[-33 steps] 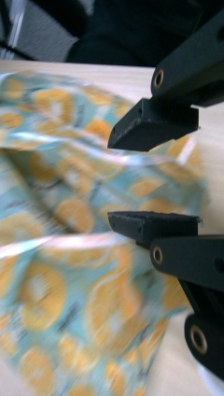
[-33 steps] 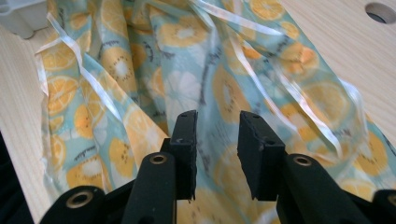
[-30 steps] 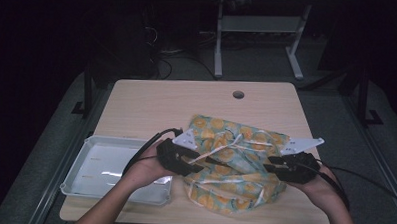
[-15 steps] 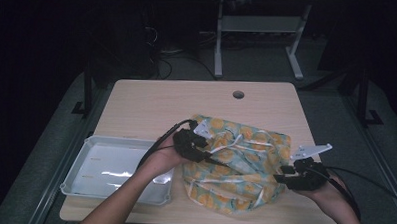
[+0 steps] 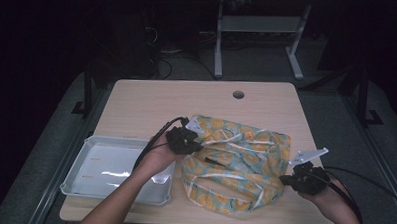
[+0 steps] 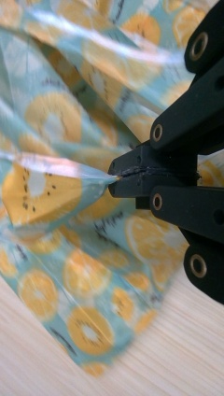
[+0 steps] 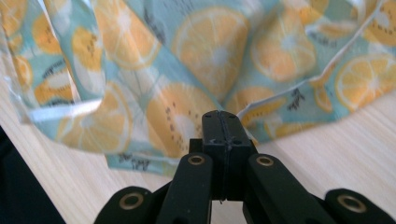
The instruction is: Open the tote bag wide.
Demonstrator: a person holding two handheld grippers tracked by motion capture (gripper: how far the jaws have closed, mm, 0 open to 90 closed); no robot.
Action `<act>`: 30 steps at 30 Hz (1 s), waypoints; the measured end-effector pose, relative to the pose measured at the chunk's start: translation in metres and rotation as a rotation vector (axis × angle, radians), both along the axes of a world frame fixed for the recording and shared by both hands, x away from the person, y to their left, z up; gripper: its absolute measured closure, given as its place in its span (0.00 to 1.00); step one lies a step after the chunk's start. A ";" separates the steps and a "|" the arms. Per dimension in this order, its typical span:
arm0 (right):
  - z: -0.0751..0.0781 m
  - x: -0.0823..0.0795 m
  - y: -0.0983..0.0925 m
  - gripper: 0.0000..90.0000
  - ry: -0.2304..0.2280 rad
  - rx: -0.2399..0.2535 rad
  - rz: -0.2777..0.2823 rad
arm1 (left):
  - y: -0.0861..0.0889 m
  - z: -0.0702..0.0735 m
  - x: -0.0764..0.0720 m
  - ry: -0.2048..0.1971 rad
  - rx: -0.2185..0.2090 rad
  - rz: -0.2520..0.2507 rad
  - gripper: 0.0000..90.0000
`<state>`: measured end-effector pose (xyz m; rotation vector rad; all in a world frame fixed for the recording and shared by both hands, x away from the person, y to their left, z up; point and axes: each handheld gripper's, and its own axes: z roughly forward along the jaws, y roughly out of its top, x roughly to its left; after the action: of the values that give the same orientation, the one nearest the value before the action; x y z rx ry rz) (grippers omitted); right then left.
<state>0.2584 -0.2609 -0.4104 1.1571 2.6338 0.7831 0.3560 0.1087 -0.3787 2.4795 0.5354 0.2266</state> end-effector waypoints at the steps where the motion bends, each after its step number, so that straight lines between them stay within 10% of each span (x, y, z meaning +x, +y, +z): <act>1: -0.001 -0.002 -0.001 1.00 0.004 -0.011 0.001 | 0.005 0.000 0.002 -0.002 0.001 0.014 1.00; 8: -0.016 -0.009 -0.014 1.00 0.046 -0.086 -0.025 | 0.023 -0.010 0.007 0.015 0.014 0.078 0.99; 19: 0.024 -0.007 0.001 0.81 -0.083 0.108 0.022 | 0.019 -0.007 0.000 0.013 -0.019 0.039 0.84; 30: 0.025 0.019 0.036 0.64 -0.088 0.103 0.151 | -0.006 0.023 -0.004 -0.069 -0.068 -0.021 0.56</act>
<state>0.2778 -0.2251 -0.3852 0.9307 2.6587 0.9844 0.3517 0.1026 -0.3557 2.4008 0.4799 0.2804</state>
